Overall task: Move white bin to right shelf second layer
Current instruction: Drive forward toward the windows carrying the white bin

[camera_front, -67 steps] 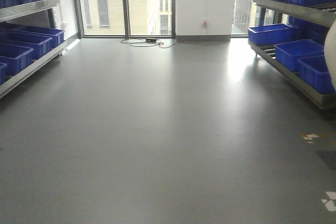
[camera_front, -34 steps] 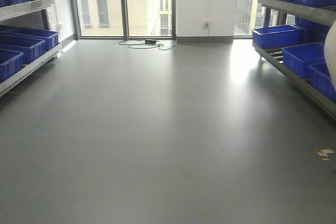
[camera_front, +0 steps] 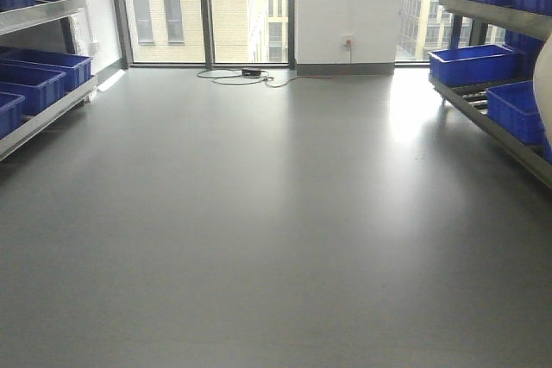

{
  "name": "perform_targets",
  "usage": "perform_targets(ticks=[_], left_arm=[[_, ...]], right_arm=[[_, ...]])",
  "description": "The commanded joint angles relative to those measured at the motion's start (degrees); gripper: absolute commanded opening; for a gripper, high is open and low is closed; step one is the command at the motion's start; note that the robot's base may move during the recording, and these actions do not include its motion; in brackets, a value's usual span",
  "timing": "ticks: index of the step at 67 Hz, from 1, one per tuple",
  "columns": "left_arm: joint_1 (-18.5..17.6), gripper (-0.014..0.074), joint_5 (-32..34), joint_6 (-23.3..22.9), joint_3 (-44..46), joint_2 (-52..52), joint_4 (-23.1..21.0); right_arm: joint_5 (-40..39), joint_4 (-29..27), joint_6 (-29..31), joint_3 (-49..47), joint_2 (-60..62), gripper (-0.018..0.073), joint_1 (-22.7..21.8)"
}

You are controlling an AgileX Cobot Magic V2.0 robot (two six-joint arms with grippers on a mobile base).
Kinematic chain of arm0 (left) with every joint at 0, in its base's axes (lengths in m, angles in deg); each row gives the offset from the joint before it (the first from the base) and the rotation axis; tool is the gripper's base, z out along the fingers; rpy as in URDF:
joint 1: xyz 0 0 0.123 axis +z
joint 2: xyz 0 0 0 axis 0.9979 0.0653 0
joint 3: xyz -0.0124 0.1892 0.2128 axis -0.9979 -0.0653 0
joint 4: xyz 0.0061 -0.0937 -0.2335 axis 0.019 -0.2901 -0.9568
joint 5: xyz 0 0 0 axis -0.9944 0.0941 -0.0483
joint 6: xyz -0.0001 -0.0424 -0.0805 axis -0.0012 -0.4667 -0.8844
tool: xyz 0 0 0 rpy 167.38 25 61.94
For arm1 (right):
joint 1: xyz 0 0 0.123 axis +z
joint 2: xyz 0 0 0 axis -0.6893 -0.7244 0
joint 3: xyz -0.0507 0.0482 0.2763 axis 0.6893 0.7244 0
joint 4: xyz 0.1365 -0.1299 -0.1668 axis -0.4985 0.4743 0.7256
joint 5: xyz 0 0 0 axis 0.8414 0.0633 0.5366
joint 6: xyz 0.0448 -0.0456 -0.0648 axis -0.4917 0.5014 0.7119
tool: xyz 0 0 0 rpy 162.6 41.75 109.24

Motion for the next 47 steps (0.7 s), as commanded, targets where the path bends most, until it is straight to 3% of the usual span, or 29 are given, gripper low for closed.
perform_targets(ticks=[1,47], left_arm=[[-0.30,0.0085,4.99,-0.30,-2.11,-0.79,0.00],[-0.30,0.0085,4.99,-0.30,-2.11,-0.79,0.00]], right_arm=[[-5.13,-0.42,-0.06,-1.69,-0.06,0.0049,-0.22],[-5.13,-0.42,-0.06,-1.69,-0.06,0.0049,-0.22]])
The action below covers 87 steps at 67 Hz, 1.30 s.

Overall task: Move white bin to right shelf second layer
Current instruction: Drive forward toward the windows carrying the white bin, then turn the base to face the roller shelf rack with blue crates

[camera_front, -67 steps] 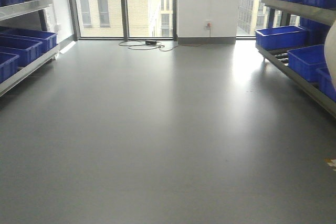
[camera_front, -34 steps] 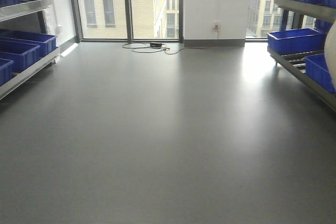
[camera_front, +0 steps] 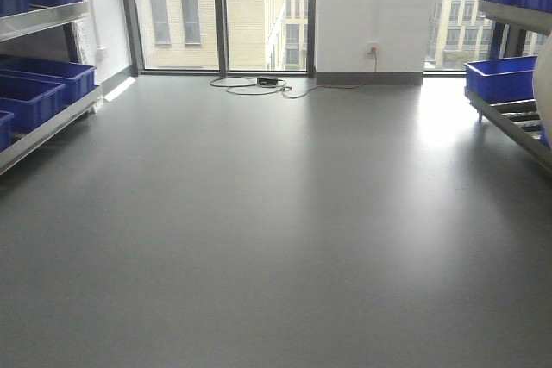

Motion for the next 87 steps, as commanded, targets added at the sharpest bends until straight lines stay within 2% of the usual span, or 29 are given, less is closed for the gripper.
perform_targets(ticks=[1,87], left_arm=[[-0.30,0.0085,4.99,-0.30,-2.11,-0.79,0.00],[-0.30,0.0085,4.99,-0.30,-2.11,-0.79,0.00]], right_arm=[[-5.13,-0.42,-0.06,-1.69,-0.06,0.0049,-0.22],[-5.13,-0.42,-0.06,-1.69,-0.06,0.0049,-0.22]])
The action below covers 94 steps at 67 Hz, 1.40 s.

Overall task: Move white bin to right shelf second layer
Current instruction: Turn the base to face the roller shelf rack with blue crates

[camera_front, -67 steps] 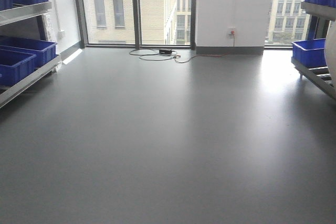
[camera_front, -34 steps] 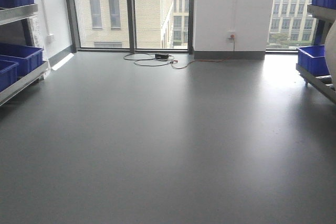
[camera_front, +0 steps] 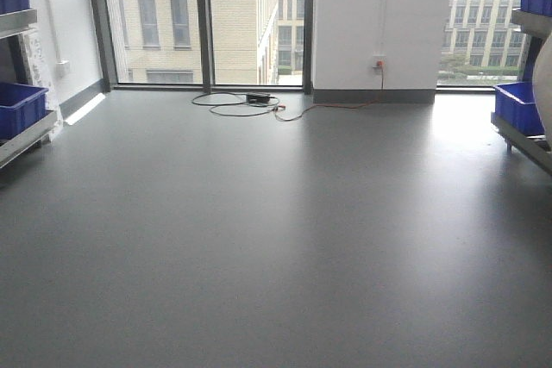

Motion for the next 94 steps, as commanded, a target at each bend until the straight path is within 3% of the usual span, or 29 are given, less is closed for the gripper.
perform_targets(ticks=[1,94], left_arm=[[-0.30,0.0085,4.99,-0.30,-2.11,-0.79,0.00],[-0.30,0.0085,4.99,-0.30,-2.11,-0.79,0.00]], right_arm=[[-5.13,-0.42,-0.06,-1.69,-0.06,0.0049,-0.22],[-5.13,-0.42,-0.06,-1.69,-0.11,0.0049,-0.22]])
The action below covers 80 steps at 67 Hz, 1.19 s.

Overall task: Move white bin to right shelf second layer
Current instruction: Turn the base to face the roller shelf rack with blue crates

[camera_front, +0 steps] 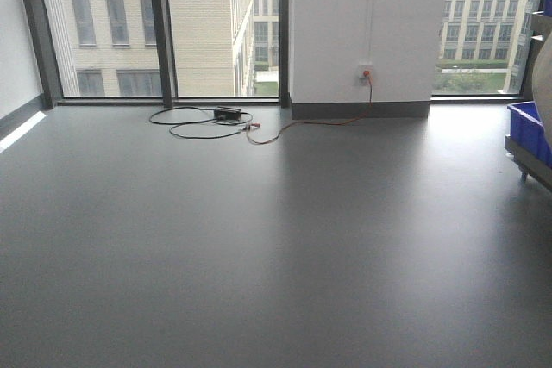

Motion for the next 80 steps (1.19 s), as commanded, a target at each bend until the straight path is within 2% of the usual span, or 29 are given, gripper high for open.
perform_targets(ticks=[1,80], left_arm=[[-0.30,0.0085,4.99,-0.30,-2.11,-0.79,0.00],[-0.43,0.0085,4.99,-0.30,-2.11,-0.79,0.00]], right_arm=[[-5.13,-0.33,-0.06,-1.69,-0.11,0.0049,-0.22],[-5.13,-0.33,-0.06,-1.69,-0.11,0.0049,-0.22]])
